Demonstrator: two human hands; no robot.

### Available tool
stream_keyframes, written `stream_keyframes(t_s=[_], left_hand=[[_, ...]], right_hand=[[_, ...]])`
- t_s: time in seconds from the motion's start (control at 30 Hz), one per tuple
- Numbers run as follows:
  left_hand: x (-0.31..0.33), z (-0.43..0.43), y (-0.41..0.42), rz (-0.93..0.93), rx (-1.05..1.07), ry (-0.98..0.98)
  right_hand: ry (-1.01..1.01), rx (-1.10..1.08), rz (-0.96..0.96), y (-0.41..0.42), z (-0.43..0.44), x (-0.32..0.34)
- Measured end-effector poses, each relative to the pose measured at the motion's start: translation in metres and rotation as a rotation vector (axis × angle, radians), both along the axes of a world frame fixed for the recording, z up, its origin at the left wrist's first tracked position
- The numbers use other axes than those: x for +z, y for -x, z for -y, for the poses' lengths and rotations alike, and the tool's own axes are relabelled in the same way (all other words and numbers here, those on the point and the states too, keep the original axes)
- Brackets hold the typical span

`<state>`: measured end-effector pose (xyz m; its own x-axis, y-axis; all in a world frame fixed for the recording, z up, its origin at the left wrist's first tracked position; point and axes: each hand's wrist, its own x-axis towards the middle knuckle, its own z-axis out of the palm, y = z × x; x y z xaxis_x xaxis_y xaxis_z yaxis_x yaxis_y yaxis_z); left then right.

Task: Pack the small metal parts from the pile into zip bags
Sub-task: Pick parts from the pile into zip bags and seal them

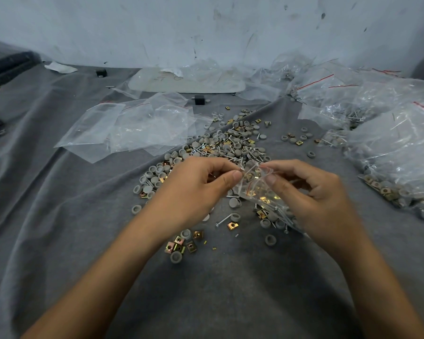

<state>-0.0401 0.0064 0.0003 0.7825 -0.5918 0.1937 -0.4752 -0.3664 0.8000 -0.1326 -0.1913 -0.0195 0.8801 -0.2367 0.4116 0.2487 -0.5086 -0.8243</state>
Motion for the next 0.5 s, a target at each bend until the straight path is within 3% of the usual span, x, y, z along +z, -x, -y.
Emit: stream_keyframes(t_s=[0.3,0.5], left_hand=[[-0.006,-0.019,-0.017,0.228,0.225,-0.433],[-0.012,-0.021,-0.019,0.256,0.227,-0.486]], right_hand=[[-0.083,-0.064,0.077,-0.001,0.005,0.000],[-0.298,-0.107,0.114,-0.003,0.012,0.003]])
